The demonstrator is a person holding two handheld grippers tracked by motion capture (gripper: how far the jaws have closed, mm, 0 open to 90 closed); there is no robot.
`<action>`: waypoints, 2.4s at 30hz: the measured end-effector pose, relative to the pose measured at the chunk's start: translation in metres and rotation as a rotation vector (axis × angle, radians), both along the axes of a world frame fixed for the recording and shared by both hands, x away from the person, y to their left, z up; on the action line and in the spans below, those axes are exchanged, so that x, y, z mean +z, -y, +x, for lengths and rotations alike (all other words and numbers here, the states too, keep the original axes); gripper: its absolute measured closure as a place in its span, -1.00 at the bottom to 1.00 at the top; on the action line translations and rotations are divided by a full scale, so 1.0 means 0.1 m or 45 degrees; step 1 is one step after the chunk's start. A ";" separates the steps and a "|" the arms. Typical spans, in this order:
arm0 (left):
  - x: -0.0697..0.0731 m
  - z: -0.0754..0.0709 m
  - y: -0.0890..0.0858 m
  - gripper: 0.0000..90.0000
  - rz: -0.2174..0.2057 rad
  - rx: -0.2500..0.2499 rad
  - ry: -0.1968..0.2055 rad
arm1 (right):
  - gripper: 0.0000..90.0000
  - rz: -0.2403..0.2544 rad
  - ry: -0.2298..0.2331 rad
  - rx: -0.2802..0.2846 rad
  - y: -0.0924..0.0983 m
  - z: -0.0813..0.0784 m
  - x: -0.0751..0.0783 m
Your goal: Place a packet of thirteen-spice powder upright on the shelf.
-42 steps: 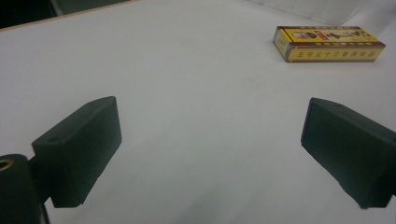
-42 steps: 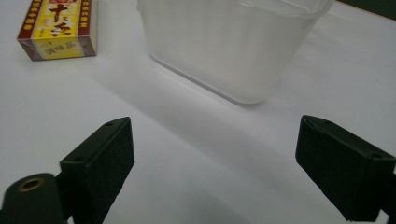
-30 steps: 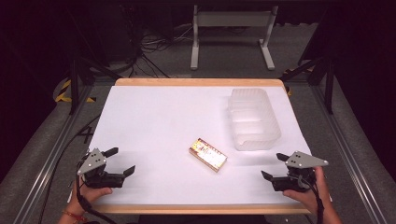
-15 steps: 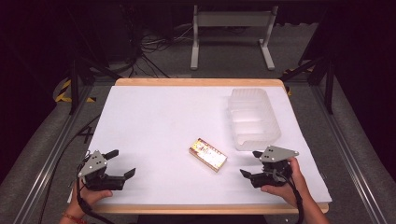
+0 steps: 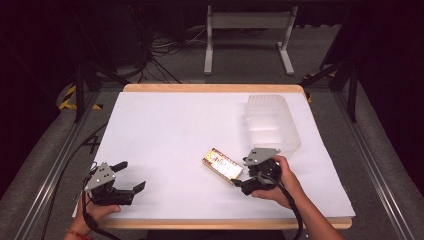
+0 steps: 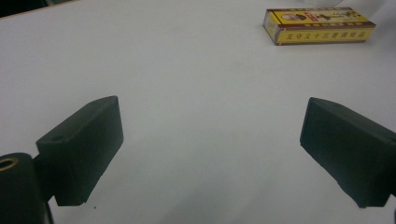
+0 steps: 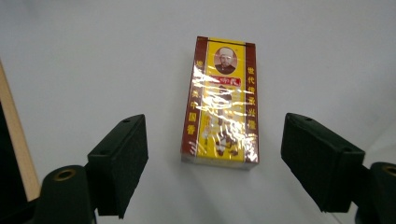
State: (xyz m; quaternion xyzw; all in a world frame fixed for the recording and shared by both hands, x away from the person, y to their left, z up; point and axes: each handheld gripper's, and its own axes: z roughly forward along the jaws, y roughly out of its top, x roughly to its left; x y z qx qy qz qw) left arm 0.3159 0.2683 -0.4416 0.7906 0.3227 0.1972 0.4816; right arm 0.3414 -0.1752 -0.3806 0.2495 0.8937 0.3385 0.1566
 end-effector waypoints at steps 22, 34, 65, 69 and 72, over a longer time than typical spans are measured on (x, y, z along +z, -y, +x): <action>-0.01 0.00 0.01 -0.85 0.018 -0.013 -0.001 | -0.50 -0.172 -0.215 -0.015 -0.68 0.68 -0.16; -0.02 0.01 0.00 -0.85 0.019 -0.019 -0.001 | -0.51 -0.239 -0.286 -0.059 -0.85 0.88 -0.29; -0.01 0.00 -0.01 -0.85 0.012 -0.015 -0.005 | -0.28 -0.140 -0.213 -0.183 -0.83 0.86 -0.08; -0.02 0.00 -0.02 -0.85 0.012 -0.009 -0.006 | -0.28 -0.068 -0.174 -0.197 -0.74 0.79 0.02; -0.01 0.01 -0.02 -0.85 0.010 -0.008 -0.002 | -0.28 -0.030 -0.154 -0.201 -0.70 0.74 0.08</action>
